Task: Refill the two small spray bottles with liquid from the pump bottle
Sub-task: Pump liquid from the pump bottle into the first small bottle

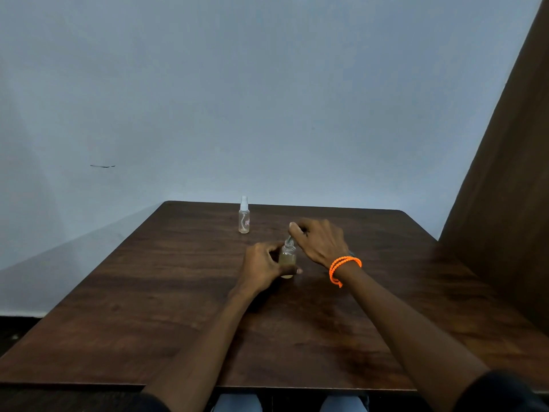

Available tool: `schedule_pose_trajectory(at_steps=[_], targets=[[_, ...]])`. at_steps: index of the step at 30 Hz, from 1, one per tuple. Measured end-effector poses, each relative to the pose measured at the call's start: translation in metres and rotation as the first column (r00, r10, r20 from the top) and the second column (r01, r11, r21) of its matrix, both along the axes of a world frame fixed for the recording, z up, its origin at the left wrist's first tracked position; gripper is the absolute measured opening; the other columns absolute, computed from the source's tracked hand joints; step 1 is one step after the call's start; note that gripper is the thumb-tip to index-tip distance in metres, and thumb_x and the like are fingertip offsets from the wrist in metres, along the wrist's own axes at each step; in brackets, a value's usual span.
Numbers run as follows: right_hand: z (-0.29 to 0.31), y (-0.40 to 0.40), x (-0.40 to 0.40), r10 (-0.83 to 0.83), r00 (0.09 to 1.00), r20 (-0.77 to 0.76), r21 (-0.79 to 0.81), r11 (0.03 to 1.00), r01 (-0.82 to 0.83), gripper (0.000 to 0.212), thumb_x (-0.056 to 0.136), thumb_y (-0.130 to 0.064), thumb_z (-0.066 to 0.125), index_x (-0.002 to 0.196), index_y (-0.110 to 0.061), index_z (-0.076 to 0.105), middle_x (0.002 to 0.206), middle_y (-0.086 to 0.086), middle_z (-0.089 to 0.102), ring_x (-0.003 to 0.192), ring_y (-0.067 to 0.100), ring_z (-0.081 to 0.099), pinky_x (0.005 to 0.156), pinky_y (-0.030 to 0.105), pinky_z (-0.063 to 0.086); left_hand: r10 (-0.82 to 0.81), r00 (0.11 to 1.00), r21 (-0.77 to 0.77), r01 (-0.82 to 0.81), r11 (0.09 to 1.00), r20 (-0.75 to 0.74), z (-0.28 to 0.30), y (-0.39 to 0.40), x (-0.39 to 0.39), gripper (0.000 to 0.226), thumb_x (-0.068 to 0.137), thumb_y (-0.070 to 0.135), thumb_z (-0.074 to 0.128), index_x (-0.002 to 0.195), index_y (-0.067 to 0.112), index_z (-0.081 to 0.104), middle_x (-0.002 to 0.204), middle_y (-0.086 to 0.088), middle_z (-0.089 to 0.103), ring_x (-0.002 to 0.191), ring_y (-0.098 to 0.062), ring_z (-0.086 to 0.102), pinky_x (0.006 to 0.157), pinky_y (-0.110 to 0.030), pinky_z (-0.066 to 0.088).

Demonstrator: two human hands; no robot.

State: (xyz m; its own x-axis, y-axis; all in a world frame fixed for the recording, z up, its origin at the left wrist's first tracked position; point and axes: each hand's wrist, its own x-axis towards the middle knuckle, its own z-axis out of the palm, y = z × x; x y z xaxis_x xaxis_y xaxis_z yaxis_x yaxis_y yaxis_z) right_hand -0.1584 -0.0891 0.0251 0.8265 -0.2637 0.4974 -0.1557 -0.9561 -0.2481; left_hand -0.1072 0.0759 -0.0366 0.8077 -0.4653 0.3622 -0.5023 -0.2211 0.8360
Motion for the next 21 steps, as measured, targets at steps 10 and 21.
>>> schedule_pose_trajectory(at_steps=[10,21], targets=[[-0.0002,0.0006,0.0008,-0.017,1.0,-0.015,-0.009,1.0,0.017,0.058,0.093,-0.062,0.029,0.085,-0.024,0.07,0.074,0.001,0.069,0.075,0.028,0.062,0.062,0.033,0.038,0.021,0.999,0.006,-0.021,1.0,0.04,-0.002,-0.0003,0.0022,0.057,0.054,0.039,0.105,0.105,0.023,0.086,0.078,0.015,0.078,0.068,0.007,0.068,0.06,-0.014,0.048],[0.001,-0.0011,0.0002,0.001,1.0,-0.029,0.004,1.0,-0.001,0.057,0.093,-0.064,0.029,0.089,-0.025,0.07,0.079,0.0,0.071,0.081,0.031,0.065,0.064,0.035,0.042,0.018,0.999,0.014,-0.019,1.0,0.031,-0.0036,-0.0012,0.0043,0.057,0.054,0.04,0.105,0.105,0.021,0.085,0.08,0.017,0.079,0.071,0.008,0.069,0.062,-0.013,0.048]])
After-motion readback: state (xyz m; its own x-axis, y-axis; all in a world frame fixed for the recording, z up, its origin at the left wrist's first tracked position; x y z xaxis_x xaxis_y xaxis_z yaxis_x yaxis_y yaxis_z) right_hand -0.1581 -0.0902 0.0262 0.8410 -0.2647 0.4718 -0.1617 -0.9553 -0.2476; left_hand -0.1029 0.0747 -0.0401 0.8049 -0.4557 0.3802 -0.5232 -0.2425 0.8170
